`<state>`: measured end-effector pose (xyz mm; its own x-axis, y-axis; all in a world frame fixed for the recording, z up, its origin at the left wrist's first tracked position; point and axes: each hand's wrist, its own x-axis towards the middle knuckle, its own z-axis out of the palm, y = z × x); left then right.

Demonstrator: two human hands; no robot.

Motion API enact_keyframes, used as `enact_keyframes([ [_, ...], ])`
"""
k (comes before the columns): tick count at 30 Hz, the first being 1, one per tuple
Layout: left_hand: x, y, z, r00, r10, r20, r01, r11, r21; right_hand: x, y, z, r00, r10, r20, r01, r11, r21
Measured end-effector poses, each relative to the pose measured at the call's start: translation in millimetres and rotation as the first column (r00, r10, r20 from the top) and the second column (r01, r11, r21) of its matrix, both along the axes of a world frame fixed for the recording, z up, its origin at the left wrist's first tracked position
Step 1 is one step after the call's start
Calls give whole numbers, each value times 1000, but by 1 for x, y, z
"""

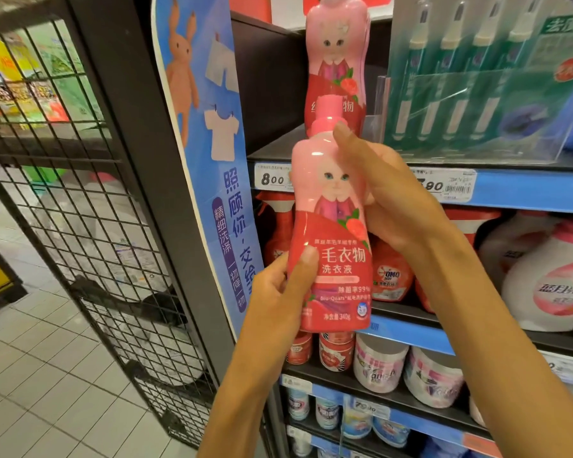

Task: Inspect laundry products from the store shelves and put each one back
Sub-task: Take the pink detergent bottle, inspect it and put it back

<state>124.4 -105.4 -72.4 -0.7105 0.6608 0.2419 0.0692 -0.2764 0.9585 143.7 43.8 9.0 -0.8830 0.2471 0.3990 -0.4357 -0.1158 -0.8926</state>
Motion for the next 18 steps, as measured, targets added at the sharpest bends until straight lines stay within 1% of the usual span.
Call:
enact_keyframes([
  [3,4,-7,7,995,-37,91,29,996,84,-2,-5,1,994,107,22,-106,994,-36],
  [6,8,-14,15,987,-85,138,67,990,127,-7,-11,2,977,208,45,-201,970,-137],
  [8,10,-19,19,977,-94,191,65,986,154,-10,-14,4,964,250,85,-225,945,-237],
  [10,11,-24,22,957,-145,250,90,972,217,-14,-17,4,946,290,141,-228,911,-343],
  [11,11,-27,24,947,-182,266,116,963,244,-15,-17,3,939,299,169,-222,904,-365],
  [14,12,-33,22,925,-255,281,178,945,275,-19,-17,-1,922,294,252,-200,919,-340],
  [18,8,-35,21,912,-290,289,190,926,327,-22,-15,-4,909,245,338,-154,949,-274],
])
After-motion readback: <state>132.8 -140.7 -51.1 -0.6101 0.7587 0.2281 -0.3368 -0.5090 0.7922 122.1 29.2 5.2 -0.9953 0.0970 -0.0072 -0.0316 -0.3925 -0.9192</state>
